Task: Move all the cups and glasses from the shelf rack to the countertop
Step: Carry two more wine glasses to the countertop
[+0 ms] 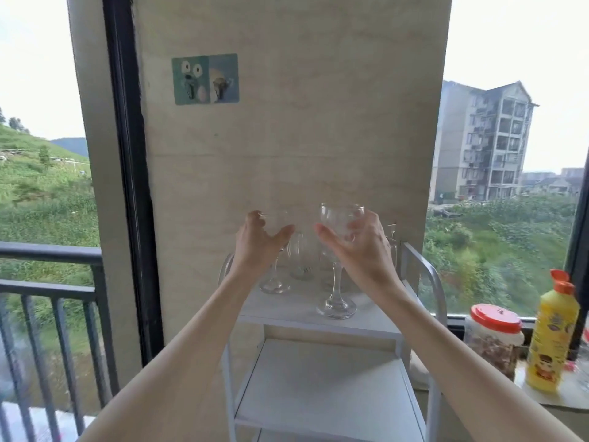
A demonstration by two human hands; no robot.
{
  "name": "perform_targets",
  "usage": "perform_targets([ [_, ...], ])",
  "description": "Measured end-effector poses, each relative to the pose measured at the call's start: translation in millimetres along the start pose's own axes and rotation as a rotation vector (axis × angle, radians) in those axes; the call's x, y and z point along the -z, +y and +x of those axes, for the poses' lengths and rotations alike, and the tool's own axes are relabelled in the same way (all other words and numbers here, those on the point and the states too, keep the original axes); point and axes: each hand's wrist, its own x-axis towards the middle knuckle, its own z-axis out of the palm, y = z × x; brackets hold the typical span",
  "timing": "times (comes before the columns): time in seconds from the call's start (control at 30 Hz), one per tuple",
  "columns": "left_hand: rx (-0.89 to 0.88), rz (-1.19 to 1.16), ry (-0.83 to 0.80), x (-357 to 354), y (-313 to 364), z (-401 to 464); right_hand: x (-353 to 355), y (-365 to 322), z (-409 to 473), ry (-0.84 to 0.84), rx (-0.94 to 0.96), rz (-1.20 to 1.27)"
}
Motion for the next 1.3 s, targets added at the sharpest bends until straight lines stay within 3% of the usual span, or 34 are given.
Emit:
perform_targets([
  [0.13, -0.023, -0.003, 0.061, 3.7, 2.8, -1.9, 3.8, -8.2, -3.0, 0.001, -0.023, 0.011],
  [0.27, -0.114, -0.138, 0.162, 20.1, 15.8, -16.1, 13.5, -19.9, -17.9, 0.056, -0.003, 0.023],
  [0.4, -0.177, -0.306, 0.149, 42.3, 45.3, -47.3, 38.9, -41.8, -40.0, 0.099, 0.044, 0.084],
  [0.57, -0.103, -0.586, -0.114, 52.3, 76.4, -104.4, 82.8, -60.1, -83.0, 0.177, 0.044, 0.164],
  [0.8, -0.092, -0.602, -0.501, 30.7, 109.0, -198.0, 168.4, -68.9, -167.9, 0.279, -0.065, 0.139],
  [0.97, -0.061, -0.711, -0.751, 4.2, 143.6, -280.6, 255.7, -79.8, -234.9, 0.396, -0.129, 0.092],
  [1.3, -0.093, -0.871, -1.104, -56.0, 263.2, -479.6, 461.2, -112.3, -395.9, 0.641, -0.240, -0.102],
])
